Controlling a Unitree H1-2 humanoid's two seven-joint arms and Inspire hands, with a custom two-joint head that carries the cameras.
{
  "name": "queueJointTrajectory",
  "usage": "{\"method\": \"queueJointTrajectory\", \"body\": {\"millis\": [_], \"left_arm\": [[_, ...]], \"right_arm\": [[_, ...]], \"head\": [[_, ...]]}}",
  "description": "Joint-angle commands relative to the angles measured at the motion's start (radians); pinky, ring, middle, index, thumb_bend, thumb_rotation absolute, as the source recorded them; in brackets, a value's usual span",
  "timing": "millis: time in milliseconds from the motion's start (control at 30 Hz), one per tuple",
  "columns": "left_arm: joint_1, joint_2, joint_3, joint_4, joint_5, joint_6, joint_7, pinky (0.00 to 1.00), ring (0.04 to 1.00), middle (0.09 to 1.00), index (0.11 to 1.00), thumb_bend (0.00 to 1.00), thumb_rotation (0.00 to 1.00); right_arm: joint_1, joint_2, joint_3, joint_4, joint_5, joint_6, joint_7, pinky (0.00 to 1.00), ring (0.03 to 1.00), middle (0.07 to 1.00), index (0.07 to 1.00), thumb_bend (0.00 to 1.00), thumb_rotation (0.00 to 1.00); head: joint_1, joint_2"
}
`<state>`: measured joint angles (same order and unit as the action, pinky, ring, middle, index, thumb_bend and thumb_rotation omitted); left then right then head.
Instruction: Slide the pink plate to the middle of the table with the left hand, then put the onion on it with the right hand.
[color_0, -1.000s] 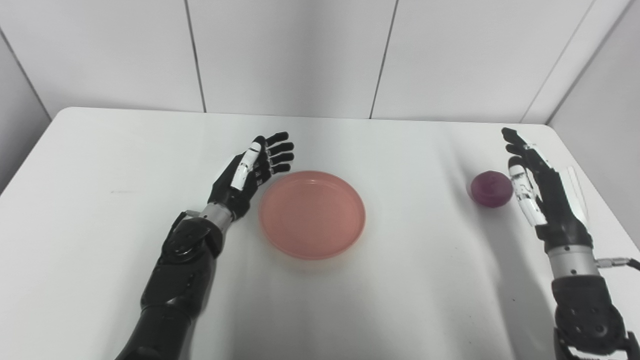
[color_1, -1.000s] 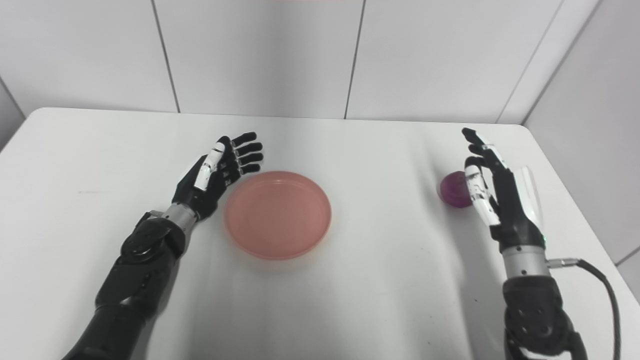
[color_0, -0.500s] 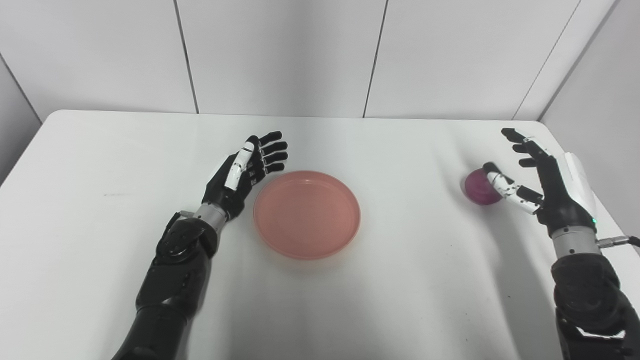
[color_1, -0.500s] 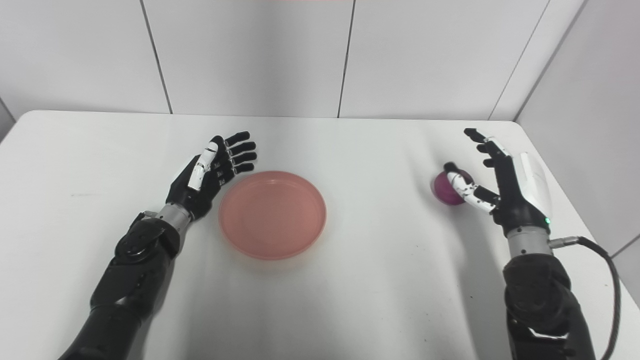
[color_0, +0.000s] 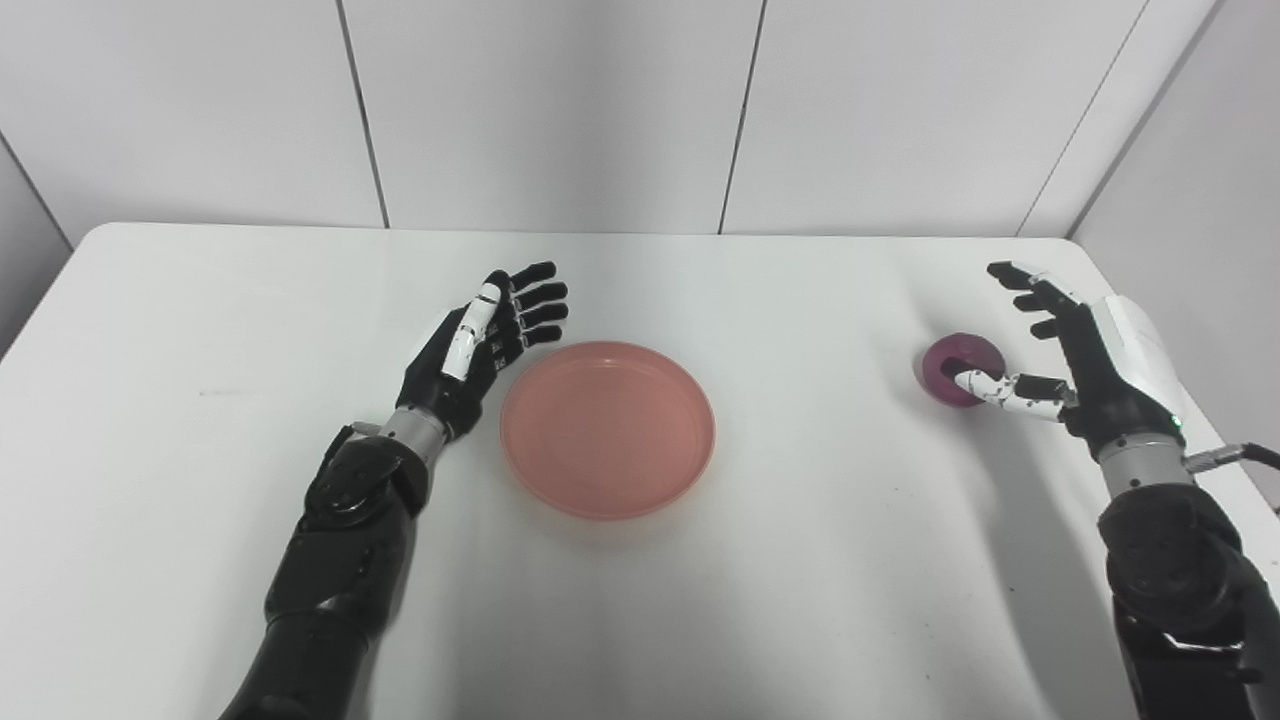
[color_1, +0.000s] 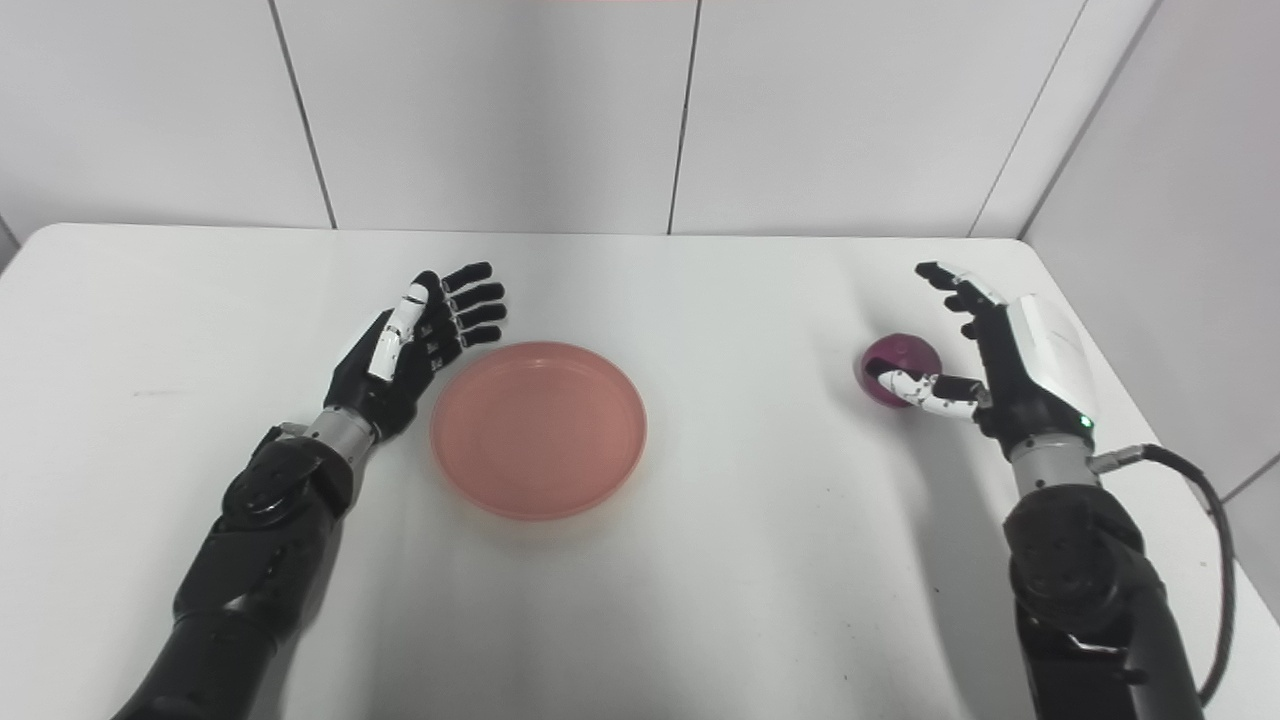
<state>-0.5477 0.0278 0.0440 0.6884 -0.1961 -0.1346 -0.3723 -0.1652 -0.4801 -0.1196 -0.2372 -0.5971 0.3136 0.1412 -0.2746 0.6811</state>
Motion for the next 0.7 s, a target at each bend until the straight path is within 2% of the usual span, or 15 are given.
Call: {"method": "queueJointTrajectory", "body": {"millis": [0,233,433,667], "left_arm": [[0.003,0.008,0.006,0.032,-0.016,0.015,-0.004,0.80,0.816,0.818,0.795,0.41,1.00],[0.007,0.011,0.004,0.030,-0.014,0.009,-0.004,0.79,0.812,0.816,0.795,0.41,1.00],[0.010,0.009,0.005,0.022,-0.019,0.015,-0.001,0.79,0.809,0.813,0.789,0.41,1.00],[0.008,0.011,0.004,0.029,-0.022,0.013,-0.001,0.80,0.813,0.815,0.791,0.42,1.00]], "right_arm": [[-0.041,-0.026,-0.010,0.004,0.004,-0.012,-0.026,0.71,0.799,0.831,0.831,0.95,0.27],[-0.050,-0.033,-0.008,0.051,0.026,-0.016,-0.026,0.74,0.815,0.839,0.837,1.00,0.24],[-0.064,-0.039,0.009,0.084,0.013,0.005,-0.020,0.74,0.818,0.842,0.839,1.00,0.27],[-0.080,-0.035,0.014,0.127,0.027,0.005,-0.026,0.75,0.825,0.842,0.838,1.00,0.26]], "head": [[0.001,-0.002],[-0.005,-0.006],[-0.010,-0.004],[-0.017,-0.007]]}}
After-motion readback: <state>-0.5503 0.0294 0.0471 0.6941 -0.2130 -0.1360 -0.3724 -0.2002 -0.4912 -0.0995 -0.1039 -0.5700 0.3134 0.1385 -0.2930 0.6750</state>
